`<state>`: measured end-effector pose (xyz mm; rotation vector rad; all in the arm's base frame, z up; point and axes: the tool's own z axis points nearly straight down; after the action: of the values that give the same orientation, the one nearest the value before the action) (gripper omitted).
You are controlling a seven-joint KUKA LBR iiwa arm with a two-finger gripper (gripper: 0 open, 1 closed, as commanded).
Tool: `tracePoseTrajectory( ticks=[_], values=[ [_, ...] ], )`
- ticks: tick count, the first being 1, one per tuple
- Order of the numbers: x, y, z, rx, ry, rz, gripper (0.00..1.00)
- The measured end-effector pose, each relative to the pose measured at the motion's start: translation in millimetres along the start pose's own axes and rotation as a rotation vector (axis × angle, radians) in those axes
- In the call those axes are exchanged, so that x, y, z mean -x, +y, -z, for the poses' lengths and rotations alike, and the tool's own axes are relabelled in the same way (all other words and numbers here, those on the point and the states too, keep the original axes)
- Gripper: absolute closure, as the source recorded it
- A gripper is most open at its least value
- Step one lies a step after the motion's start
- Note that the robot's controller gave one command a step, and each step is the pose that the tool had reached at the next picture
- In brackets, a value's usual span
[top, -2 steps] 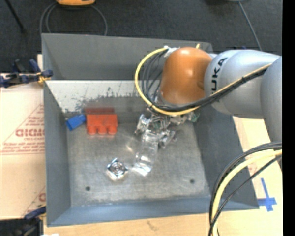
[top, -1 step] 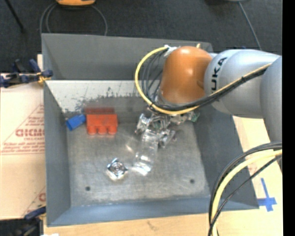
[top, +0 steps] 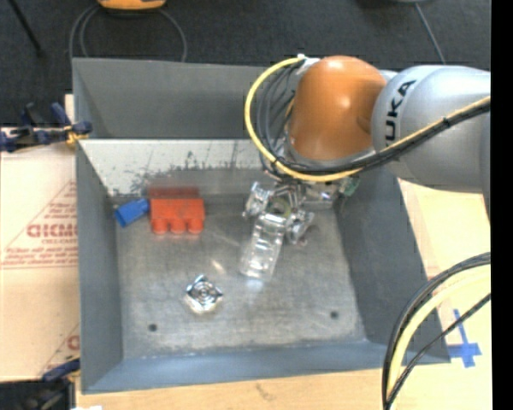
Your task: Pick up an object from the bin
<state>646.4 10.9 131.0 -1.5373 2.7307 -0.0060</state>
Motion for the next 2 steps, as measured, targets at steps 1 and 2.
tracePoseTrajectory(
  ticks=[1, 2],
  values=[
    [0.1, -1, 11, 0.002, 0.001, -0.006, 1.0],
    [0.2, -3, 31, 0.001, 0.0, -0.012, 1.0]
  ],
)
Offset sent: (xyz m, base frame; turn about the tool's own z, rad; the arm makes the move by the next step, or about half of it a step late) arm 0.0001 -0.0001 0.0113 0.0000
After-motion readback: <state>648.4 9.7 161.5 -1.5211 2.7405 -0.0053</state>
